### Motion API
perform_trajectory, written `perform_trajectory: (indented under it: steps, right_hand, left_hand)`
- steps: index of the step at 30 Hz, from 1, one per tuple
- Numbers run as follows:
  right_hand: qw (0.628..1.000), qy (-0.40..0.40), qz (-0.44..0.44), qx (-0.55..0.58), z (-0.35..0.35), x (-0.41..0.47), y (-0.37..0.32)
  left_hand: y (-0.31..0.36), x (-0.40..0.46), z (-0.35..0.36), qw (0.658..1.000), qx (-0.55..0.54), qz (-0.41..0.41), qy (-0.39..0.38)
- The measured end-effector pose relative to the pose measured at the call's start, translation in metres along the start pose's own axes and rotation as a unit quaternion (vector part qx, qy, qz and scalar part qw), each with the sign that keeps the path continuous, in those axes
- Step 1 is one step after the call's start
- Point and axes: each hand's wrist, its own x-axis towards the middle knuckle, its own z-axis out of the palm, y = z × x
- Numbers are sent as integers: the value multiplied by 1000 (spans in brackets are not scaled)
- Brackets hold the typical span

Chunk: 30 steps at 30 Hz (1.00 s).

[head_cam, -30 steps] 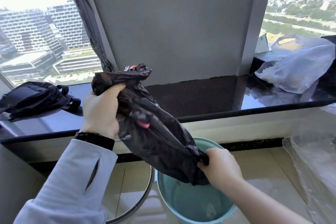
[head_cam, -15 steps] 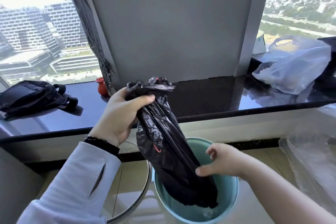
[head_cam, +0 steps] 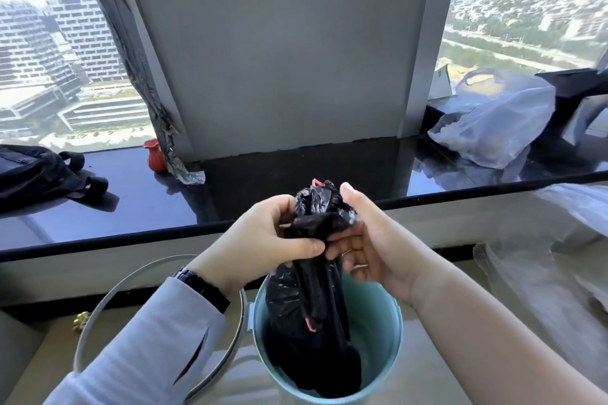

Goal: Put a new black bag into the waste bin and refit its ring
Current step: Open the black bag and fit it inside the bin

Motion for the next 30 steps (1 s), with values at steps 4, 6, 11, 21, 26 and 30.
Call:
perform_trajectory:
  steps: [4, 6, 11, 21, 26, 30]
  right_hand:
    - [999, 11, -34, 21, 1, 5, 11]
    - [999, 9, -45, 24, -2, 6, 12]
    - [998, 23, -60, 16, -10, 9, 15]
    - [984, 103, -77, -121, -34, 11, 16]
    - [948, 207, -85, -225, -61, 10, 14]
    - [917, 280, -85, -273, -86, 13, 16]
  left_hand:
    - [-7, -3, 4, 998, 21, -16, -51]
    - [-8, -3, 5, 999, 13, -24, -39]
    - [-13, 2, 2, 996, -27, -76, 46]
    - [-40, 10, -22, 951, 44, -104, 288]
    - [-48, 7, -45, 940, 49, -127, 313]
    - [-54, 4, -64, 938, 26, -129, 322]
